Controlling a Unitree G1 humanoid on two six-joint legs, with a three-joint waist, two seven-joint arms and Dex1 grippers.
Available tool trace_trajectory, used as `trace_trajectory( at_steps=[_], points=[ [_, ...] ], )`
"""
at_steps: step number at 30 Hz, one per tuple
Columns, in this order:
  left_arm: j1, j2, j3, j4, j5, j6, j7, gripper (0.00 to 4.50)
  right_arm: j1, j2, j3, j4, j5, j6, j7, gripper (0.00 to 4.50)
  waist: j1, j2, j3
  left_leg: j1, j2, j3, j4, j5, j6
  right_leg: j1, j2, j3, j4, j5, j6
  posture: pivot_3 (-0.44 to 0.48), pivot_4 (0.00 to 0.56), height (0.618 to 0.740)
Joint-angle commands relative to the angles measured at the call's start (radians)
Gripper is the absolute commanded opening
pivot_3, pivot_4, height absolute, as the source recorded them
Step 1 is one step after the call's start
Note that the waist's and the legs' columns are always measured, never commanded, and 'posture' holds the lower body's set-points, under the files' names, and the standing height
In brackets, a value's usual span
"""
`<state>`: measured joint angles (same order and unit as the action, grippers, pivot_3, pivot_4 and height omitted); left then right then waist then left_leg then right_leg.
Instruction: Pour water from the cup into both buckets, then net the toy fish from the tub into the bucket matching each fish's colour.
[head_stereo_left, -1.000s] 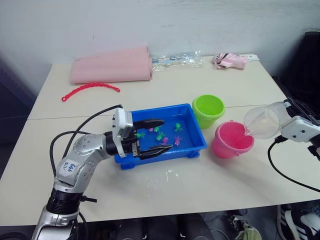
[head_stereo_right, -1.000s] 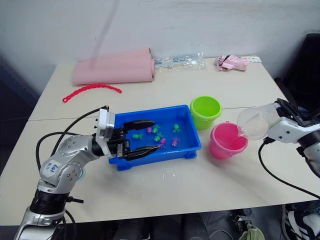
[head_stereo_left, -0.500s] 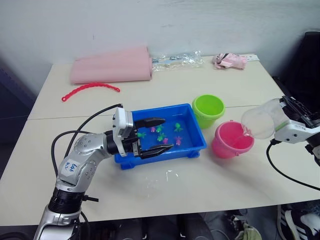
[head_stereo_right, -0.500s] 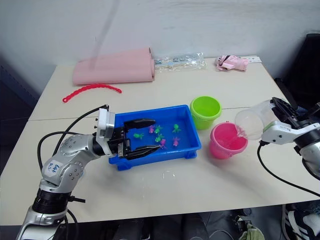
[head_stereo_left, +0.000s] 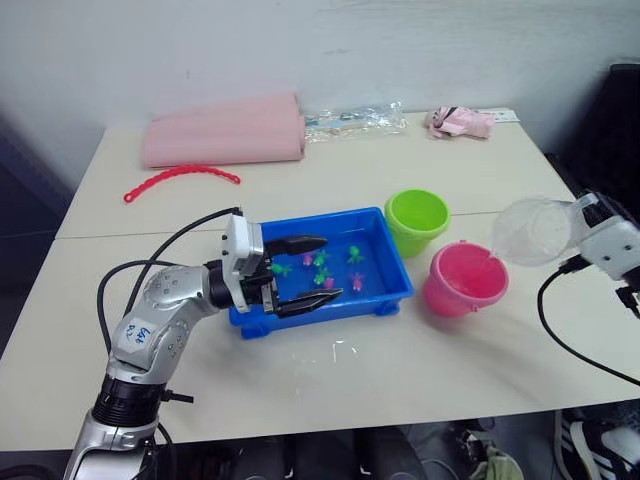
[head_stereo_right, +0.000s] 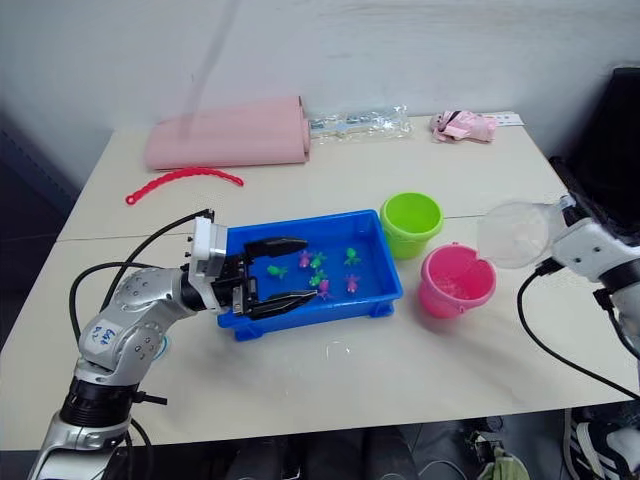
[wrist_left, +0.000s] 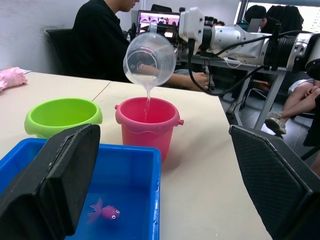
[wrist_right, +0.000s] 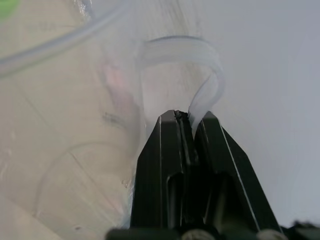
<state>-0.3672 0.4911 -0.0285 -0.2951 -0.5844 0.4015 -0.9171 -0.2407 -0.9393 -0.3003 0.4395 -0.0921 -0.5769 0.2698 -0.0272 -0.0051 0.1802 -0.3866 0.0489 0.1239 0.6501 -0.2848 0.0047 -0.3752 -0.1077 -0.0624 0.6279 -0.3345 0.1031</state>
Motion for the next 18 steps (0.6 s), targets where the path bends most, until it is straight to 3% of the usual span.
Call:
trace_trajectory(
  at_steps=[1,7,13,18],
  points=[
    [0.006,0.02,0.036,0.003,-0.003,-0.015,-0.01,4.5,-0.013,0.025,-0.065,-0.03,0.246,0.086,0.159,0.02,0.0,0.0,0.0,0.0,0.0,0.0,0.0,0.0,0.0,0.0,0.001,0.0,0.0,0.0,0.0,0.0,0.15,0.74],
    [0.001,0.031,0.055,0.017,0.004,-0.021,-0.005,4.5,-0.109,0.059,-0.097,-0.021,0.317,0.282,0.115,0.02,0.0,0.0,0.0,0.0,0.0,0.0,0.0,0.0,0.0,0.0,0.0,0.0,0.0,0.0,0.0,0.0,0.15,0.74],
    [-0.014,0.042,0.091,0.045,-0.016,-0.005,0.004,4.5,-0.224,0.035,0.018,0.013,0.2,0.324,0.145,0.02,-0.002,0.0,0.0,0.0,0.0,0.0,0.0,0.0,0.0,-0.001,-0.001,0.0,0.001,0.0,0.0,0.0,0.15,0.74],
    [-0.042,0.073,0.12,0.08,-0.002,-0.013,-0.014,4.5,-0.46,0.046,0.143,0.159,0.085,0.35,0.154,0.02,-0.003,0.0,0.0,-0.001,0.0,0.002,0.001,0.0,0.001,-0.002,-0.001,-0.002,0.002,0.0,0.0,0.0,0.15,0.74]
  ],
)
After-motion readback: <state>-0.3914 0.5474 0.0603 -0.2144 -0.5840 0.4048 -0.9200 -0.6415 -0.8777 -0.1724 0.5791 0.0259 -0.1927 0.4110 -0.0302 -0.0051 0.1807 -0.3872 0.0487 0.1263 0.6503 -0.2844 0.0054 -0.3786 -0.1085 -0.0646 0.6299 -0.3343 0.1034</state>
